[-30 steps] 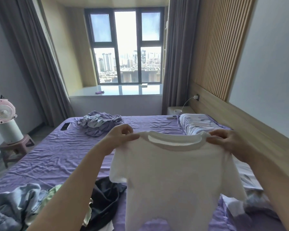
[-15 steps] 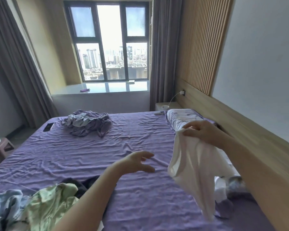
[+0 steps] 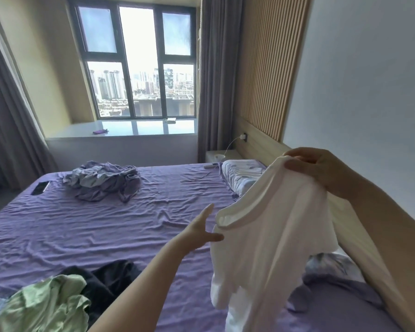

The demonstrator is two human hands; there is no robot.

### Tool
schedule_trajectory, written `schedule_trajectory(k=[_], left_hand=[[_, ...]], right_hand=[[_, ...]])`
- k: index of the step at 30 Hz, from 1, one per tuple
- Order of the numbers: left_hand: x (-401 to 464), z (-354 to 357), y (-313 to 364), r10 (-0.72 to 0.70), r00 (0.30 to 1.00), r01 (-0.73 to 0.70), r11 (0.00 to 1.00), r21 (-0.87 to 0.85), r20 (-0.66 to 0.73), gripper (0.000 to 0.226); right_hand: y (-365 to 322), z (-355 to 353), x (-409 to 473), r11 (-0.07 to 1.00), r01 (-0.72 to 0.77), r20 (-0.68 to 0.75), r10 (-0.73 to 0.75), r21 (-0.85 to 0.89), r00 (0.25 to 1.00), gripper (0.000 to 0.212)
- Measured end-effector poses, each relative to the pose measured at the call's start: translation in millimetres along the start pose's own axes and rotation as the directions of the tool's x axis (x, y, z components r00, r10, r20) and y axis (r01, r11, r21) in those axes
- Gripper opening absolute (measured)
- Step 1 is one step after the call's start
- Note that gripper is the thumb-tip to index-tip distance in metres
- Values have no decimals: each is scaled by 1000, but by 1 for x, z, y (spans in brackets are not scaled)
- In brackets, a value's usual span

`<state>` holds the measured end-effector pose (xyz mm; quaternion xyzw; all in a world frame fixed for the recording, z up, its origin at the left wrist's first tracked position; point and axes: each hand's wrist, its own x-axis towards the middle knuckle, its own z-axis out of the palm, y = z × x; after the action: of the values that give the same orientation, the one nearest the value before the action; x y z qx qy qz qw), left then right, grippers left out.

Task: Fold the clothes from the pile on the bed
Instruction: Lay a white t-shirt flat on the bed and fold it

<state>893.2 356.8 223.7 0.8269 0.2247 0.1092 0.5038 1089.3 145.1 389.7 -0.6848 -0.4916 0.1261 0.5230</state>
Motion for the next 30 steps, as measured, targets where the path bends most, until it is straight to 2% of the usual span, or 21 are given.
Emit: schedule_trajectory(k=[1,4,5,7,9,11,14,16,19,21,23,25,28,30], left_hand=[[-1,-4,2,-1,1000,3,996,-89,19,76],[-9,-16,8,63,992,-34,965,-261,105,17],[-12,-19,9,73,990,-34,956,-290,123,8],[-18,-26,10,68,992,-27,938,-345,109,12],[-21,-35,11,37,999,-29,928,-371,15,18],[-22,-46,13,4,988,-41,969,-244,-152,24],[-22,-64,17,49,925,-30,998,56,-378,35],[-23,-73,19,118,888,-40,983,181,-445,40],[-28,-85,21,181,832,-56,967,247,-524,39],[-31,-92,25,191,818,-34,958,285,-542,35],[-34,-97,29,196,836,-23,946,324,-513,36],[-40,-101,30,201,865,-76,958,276,-460,37],[-51,-106,27,200,877,-135,975,177,-437,21],[-62,-105,23,226,854,-141,967,211,-469,17]], right_hand=[[-1,-2,0,1000,0,-8,1,19,1000,23],[2,0,3,998,-20,-40,22,55,999,23],[4,2,3,997,-34,-56,38,63,998,20],[9,7,3,997,-52,-96,57,57,994,11],[17,13,1,999,-48,-135,47,-4,990,7],[29,21,-1,995,-61,-149,49,-77,988,7],[44,37,-4,982,-68,-119,47,-174,992,11],[51,44,-7,965,-64,-151,26,-255,988,12],[55,50,-11,956,-66,-221,1,-287,975,15],[55,55,-14,945,-30,-225,-47,-325,973,12],[57,59,-18,931,33,-209,-116,-364,971,8],[60,63,-22,913,59,-182,-143,-403,973,10],[67,66,-28,905,20,-203,-117,-425,972,11],[73,71,-34,919,-41,-255,-65,-392,965,16]])
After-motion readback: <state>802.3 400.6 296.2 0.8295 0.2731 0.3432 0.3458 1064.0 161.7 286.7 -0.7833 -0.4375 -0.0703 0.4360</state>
